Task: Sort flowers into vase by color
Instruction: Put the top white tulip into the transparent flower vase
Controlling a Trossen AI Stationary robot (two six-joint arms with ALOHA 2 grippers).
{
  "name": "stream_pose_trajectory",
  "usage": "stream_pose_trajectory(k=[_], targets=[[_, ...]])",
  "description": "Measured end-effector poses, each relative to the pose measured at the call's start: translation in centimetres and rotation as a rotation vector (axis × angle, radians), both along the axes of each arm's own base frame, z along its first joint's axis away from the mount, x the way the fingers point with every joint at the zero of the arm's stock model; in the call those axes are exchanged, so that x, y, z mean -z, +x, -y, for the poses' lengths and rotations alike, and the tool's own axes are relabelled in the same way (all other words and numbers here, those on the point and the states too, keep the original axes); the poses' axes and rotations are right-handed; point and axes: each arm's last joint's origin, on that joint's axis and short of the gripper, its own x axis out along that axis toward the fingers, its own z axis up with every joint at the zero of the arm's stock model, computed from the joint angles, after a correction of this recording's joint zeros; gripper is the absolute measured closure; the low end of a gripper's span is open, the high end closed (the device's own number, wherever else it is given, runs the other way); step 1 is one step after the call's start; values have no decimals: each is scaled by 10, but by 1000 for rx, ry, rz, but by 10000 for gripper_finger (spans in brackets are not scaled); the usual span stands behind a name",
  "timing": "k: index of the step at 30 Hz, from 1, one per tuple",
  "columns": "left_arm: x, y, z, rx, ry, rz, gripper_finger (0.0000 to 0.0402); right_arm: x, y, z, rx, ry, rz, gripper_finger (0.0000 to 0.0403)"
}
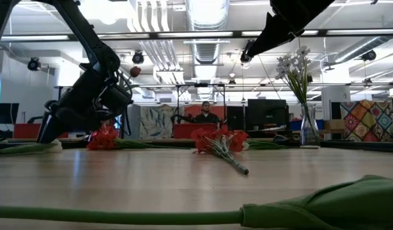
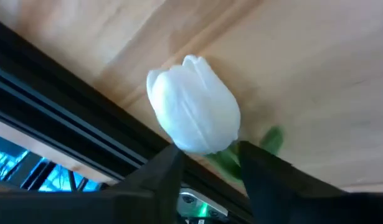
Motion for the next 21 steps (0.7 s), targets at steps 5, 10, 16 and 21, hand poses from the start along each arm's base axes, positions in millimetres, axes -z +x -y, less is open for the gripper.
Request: stream_pose_trajectory(k=[5,10,16,21], targets=[[-16,2,2,37,69,98,361,0,0,0,1,1,1,394],[-50,9,5,102,226,311,392,4,-1,0,1,-2,-11,394],[-107,18,18,161,419,797,400,22,-1,1,14,21,40,394],[-143,22,47,272,595,1186,401,43,-3,1,-11,53,125,394]])
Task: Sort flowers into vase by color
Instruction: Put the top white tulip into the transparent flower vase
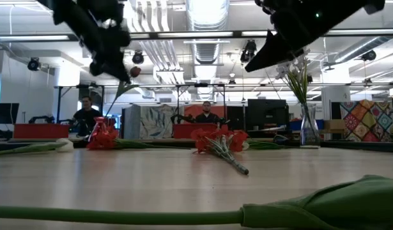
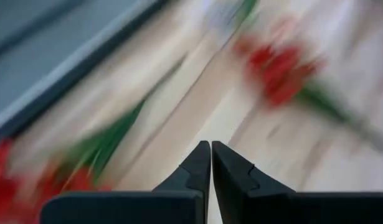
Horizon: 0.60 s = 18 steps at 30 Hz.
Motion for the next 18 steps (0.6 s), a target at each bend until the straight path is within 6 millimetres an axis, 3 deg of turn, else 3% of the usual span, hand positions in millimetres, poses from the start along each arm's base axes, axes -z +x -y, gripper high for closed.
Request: stream_pose_trajectory(k=[4,8,13,18], targets=[[-2,-1,27,113,93,207,401,11,-2,0,-7,18,64,394],[15,-4,45,172,108,309,401,17,-3,1,-7,24,89,394],[28,-16,47,71,63,99,395,17,-2,0,-6,27,101,394],[24,-24,46,-30,21,-198,358,15,-1,0,-21,5,109,394]])
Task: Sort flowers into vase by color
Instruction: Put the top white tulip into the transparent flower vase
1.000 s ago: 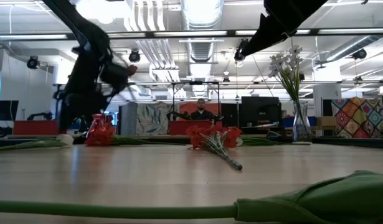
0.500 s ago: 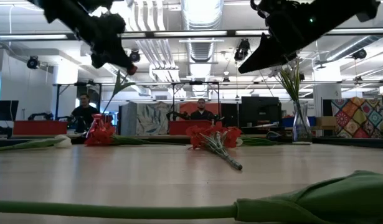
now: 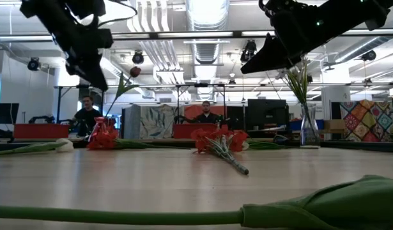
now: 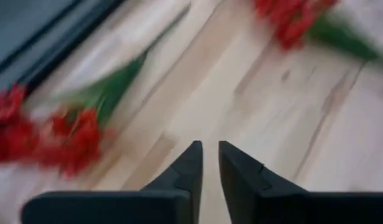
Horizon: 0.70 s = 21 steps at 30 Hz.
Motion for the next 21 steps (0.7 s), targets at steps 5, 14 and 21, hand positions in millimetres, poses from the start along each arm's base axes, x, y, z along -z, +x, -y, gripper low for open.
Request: stream_pose_trajectory(k=[5,14,21], targets=[[10,7,-2,-82,-127,-229,312,0,0,0,-7,-16,-6,394],[59,25,-17,-244,-345,-651,256,0,0,0,-10,-20,-9,394],[85,25,-34,-296,-346,-828,265,1,0,0,-8,-18,-14,394]])
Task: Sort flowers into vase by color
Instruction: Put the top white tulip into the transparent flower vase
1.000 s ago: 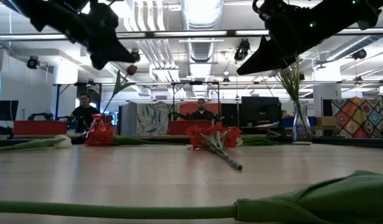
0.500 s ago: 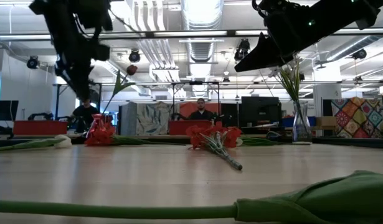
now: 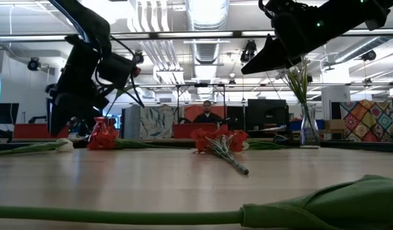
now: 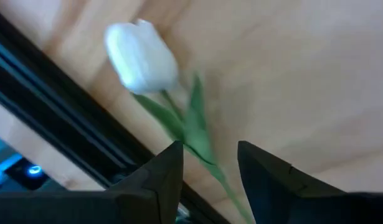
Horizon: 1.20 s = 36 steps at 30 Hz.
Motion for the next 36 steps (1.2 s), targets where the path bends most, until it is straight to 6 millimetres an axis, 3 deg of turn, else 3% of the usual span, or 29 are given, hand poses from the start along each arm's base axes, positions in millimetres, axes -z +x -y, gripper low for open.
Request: stream_pose_trajectory(k=[12,19,36], targets=[[10,-14,-25,-70,6,18,267,2,-1,0,-1,-5,-13,394],[24,-19,-25,-89,-78,104,267,2,-1,0,-1,-5,-12,394],[25,-28,-39,-117,-31,82,268,2,-1,0,-10,-24,-21,394]])
